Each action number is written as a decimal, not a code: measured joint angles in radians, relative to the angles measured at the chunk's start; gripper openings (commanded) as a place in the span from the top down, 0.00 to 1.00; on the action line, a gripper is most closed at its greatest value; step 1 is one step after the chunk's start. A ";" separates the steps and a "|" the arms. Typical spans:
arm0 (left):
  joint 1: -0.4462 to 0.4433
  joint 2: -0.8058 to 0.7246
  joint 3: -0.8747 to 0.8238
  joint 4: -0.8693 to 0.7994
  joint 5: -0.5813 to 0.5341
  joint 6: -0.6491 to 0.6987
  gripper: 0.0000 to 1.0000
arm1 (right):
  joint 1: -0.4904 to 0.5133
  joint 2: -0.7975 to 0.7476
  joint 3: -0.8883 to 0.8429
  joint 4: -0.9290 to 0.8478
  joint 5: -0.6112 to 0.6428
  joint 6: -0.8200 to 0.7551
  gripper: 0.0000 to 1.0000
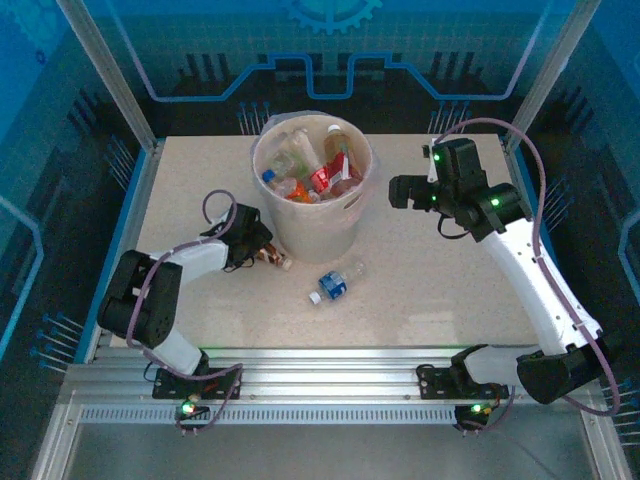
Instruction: Put the plastic bottles in the bin
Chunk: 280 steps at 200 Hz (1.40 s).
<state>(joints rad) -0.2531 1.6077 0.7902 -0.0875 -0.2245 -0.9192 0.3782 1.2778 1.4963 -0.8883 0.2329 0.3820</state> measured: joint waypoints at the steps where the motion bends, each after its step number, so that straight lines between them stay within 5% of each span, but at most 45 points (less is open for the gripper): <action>1: 0.000 0.001 0.000 0.000 0.001 0.000 0.24 | 0.000 0.000 0.000 0.000 0.000 0.000 0.00; 80: 0.001 0.023 0.000 0.013 0.003 -0.023 0.54 | -0.006 -0.005 -0.005 0.000 0.004 0.011 0.00; 122: 0.002 -0.074 0.000 -0.066 -0.042 0.003 0.58 | -0.008 -0.023 -0.033 0.006 0.014 0.019 0.00; 195: 0.003 -0.489 0.031 -0.250 -0.145 0.159 0.61 | -0.014 -0.121 -0.139 0.009 0.068 0.048 0.00; 280: 0.003 -0.649 0.354 -0.379 -0.053 0.303 0.60 | -0.031 -0.183 -0.274 0.024 0.142 0.101 0.00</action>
<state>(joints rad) -0.2504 0.9585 1.1442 -0.4667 -0.2771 -0.6163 0.3473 1.0946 1.2228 -0.8646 0.3752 0.4835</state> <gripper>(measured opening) 0.522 0.996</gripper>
